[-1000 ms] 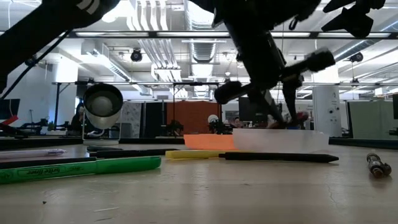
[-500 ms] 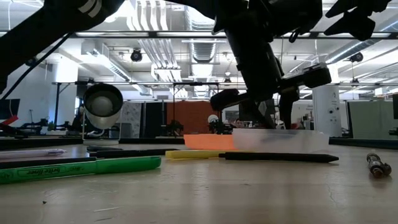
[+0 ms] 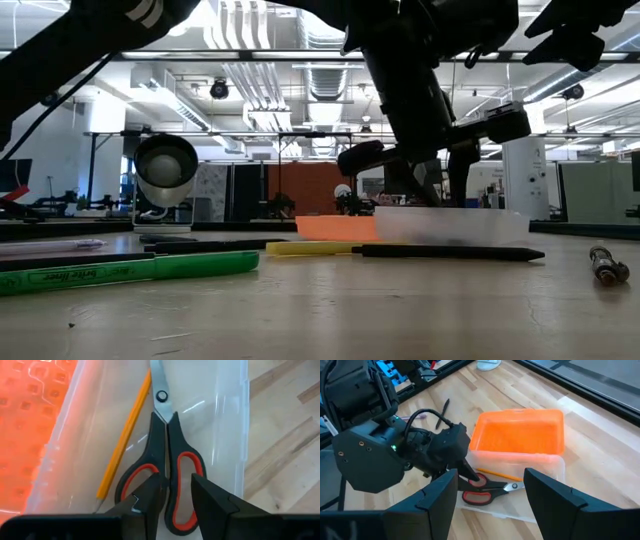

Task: Pick & place school supplies into a supply box
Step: Put the purple pen into the orange supply box

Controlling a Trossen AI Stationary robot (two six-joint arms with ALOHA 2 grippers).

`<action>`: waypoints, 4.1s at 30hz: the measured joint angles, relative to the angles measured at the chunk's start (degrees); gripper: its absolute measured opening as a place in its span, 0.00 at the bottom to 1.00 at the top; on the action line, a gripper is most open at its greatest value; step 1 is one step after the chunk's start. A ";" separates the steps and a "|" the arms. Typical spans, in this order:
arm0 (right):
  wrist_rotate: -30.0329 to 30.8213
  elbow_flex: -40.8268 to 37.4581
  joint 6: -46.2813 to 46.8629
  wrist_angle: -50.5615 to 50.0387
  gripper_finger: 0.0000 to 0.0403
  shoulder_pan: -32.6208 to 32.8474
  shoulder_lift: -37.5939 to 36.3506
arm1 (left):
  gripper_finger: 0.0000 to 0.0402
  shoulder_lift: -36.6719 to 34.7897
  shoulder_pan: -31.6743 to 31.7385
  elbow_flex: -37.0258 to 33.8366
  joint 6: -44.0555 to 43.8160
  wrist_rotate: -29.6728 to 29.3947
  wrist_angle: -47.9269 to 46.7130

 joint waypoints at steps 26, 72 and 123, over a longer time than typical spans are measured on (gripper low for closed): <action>-0.07 -2.04 -0.52 -0.12 0.54 -0.02 1.47 | 0.23 -13.00 -14.41 -1.99 -10.57 5.98 -43.69; -1.87 -2.11 3.21 0.13 0.54 0.00 13.85 | 0.23 -57.87 -15.50 -82.86 -22.90 18.25 -2.74; -3.15 -2.16 8.56 2.04 0.54 -0.02 16.22 | 0.03 -57.69 -15.26 -88.19 -28.30 16.88 9.14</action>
